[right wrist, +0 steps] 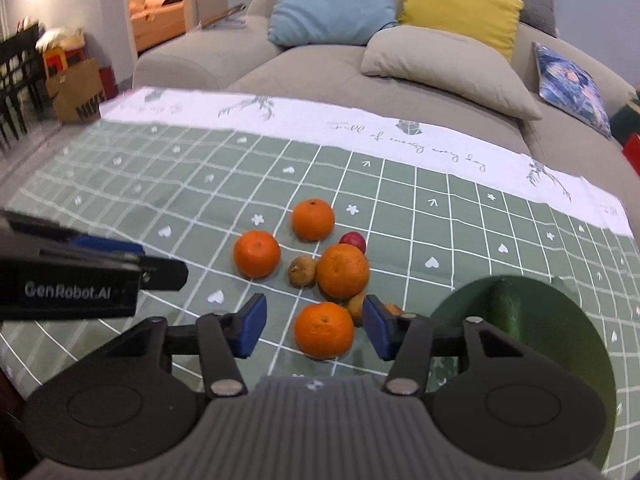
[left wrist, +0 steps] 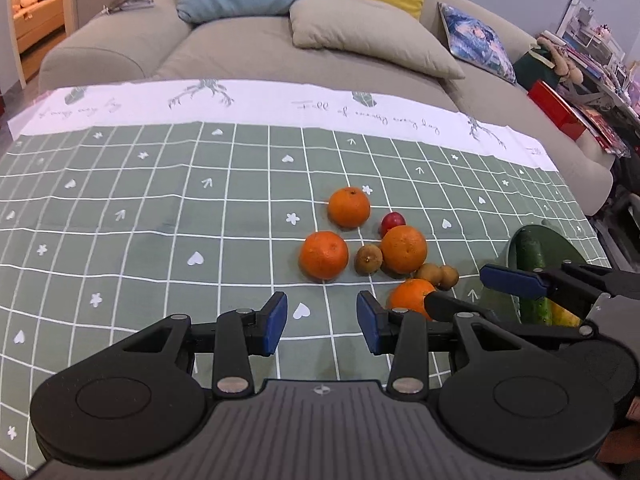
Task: Organize fruits
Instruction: 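Grasp an orange with the right tool while the left tool grasps another orange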
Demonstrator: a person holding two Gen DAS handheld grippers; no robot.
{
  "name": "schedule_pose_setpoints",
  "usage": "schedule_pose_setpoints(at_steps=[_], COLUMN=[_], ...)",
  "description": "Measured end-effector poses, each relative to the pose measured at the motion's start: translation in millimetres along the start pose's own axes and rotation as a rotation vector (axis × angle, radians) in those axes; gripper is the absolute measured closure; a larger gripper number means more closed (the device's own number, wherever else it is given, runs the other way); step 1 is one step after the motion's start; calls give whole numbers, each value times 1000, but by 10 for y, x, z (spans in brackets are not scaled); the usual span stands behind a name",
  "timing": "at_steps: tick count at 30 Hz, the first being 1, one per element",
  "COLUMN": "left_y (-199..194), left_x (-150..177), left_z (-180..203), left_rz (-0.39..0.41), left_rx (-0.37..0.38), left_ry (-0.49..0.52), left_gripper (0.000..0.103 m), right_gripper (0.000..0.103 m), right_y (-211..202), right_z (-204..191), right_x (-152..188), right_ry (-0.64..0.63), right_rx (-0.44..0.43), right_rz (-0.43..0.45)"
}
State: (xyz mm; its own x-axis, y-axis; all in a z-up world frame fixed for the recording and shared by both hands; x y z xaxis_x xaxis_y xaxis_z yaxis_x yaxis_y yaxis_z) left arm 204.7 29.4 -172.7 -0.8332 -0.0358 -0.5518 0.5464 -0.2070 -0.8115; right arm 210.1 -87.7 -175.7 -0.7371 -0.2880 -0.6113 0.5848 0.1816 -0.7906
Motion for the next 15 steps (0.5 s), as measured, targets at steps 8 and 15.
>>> schedule_pose_setpoints(at_steps=[8,15], left_y=[193,421], left_x=[-10,-109], left_z=[-28,5], left_rz=[-31,-43], left_rx=[4,7], left_ry=[37,128], left_gripper=[55,55], right_gripper=[56,61], right_y=[316,517], right_z=[-72,-71], right_x=[110,180], right_ry=[-106,-139], right_rx=[46,72], right_rz=[-83,-138])
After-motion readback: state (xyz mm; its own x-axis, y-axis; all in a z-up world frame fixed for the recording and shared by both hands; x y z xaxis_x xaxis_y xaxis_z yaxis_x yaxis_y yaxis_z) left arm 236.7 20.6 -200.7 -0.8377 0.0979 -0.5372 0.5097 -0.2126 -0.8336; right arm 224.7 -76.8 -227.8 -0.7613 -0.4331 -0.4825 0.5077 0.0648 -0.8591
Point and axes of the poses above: each gripper's, at about its wrist camera, not at the fingertips, and y roughly the way its jaws point, z to its right, x to its underside, the point moved 10 cm from there along y, roughly the way its jaws point, and after that the axes turned 2 degrees about -z, right-handed, at the moved point
